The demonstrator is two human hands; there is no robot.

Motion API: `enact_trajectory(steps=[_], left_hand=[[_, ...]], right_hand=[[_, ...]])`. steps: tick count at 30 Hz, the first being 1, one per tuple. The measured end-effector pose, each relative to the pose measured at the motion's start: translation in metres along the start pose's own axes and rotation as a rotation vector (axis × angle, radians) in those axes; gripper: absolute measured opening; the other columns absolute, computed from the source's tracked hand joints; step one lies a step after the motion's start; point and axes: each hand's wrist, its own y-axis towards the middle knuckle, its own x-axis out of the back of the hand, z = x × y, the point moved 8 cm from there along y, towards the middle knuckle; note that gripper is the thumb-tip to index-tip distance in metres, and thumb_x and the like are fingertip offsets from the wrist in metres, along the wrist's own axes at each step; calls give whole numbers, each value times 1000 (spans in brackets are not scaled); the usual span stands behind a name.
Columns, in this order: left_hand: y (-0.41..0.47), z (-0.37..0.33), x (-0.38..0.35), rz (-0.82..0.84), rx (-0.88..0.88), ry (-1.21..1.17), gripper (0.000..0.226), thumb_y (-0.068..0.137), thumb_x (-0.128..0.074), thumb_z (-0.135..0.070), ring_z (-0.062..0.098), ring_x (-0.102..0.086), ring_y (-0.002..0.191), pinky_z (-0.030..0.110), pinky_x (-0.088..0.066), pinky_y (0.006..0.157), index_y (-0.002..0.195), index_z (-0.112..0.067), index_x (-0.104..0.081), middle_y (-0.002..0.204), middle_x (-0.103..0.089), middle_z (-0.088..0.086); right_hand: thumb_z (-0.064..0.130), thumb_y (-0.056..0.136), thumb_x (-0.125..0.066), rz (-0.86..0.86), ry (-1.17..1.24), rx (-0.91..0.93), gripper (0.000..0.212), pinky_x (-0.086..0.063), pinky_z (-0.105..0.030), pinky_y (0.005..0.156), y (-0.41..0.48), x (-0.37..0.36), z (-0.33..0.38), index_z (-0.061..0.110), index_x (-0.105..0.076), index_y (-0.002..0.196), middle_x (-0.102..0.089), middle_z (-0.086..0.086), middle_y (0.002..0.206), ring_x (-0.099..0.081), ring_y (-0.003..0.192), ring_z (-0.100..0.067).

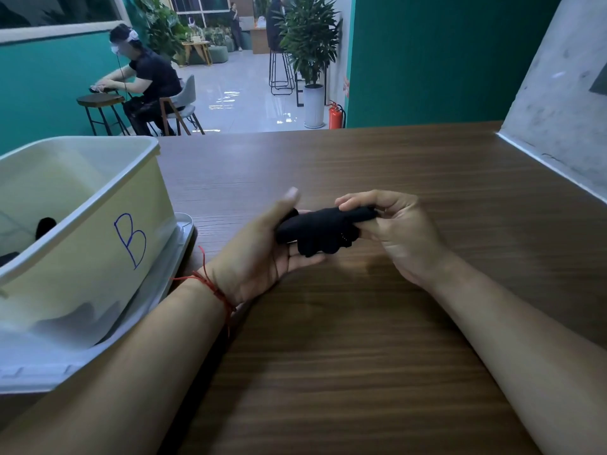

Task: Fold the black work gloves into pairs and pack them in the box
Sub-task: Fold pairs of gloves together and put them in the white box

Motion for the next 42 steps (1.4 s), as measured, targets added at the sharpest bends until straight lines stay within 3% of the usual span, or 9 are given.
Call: enact_trajectory(steps=[4,9,13,15,20,26,30,34,42], left_hand=[[1,1,3,-49,-71,162,39,99,-68,-26,24,-77,95,38,-64,85,133,-5,-65,107,-77,10],[-1,-8,10,-129,-174,166,40,92,-76,-13,31,-78,92,36,-65,76,128,-6,-61,113,-76,16],[-2,-13,15,-182,-257,230,42,92,-79,-9,40,-78,93,37,-65,76,129,-3,-60,123,-72,23],[-3,-16,17,-198,-287,279,42,91,-81,-9,41,-78,93,39,-65,76,127,-5,-61,122,-72,23],[-3,-22,20,-225,-346,337,39,89,-82,-8,41,-78,89,38,-64,74,121,-6,-60,119,-70,27],[-6,-27,16,-176,-349,378,40,95,-77,-15,37,-78,93,44,-66,81,127,-4,-57,116,-70,16],[-9,-33,18,-167,-381,347,30,95,-76,-10,32,-75,100,39,-63,83,120,-2,-61,108,-69,14],[-20,-45,13,-221,-513,333,24,94,-74,0,25,-74,92,35,-61,81,116,3,-65,103,-69,13],[-66,-92,4,-334,-646,327,25,91,-78,0,24,-71,86,31,-61,77,114,2,-67,100,-68,13]], right_hand=[[-17,87,-74,-4,-78,-12,30,-64,-38,84,1,0,-2,0,-76,111,-76,-25,114,-74,102,-22],[-8,93,-73,-85,128,-289,39,-66,-45,83,-1,5,-21,10,-51,119,-70,-26,129,-74,109,-36],[13,103,-67,-26,80,-463,24,-64,-48,92,-6,2,-30,0,-62,122,-73,-28,124,-78,104,-40],[20,108,-59,-28,62,-498,34,-63,-46,92,-7,0,-32,-7,-65,127,-77,-24,119,-78,105,-39],[51,104,-61,-17,96,-500,56,-61,-51,97,-7,-5,-26,3,-67,131,-77,-18,121,-78,107,-34],[12,94,-78,12,43,-352,40,-58,-54,105,-7,-6,-16,-5,-66,127,-76,-21,123,-76,113,-34],[7,93,-78,-55,80,-289,41,-58,-57,104,-5,-2,-9,-11,-59,125,-72,-28,125,-76,112,-37],[1,91,-80,-123,90,-204,32,-59,-62,99,-5,-3,3,7,-59,113,-72,-32,120,-76,109,-41],[-1,92,-78,-145,172,-49,34,-65,-47,90,-4,-29,53,10,-67,122,-77,-15,113,-78,106,-36]])
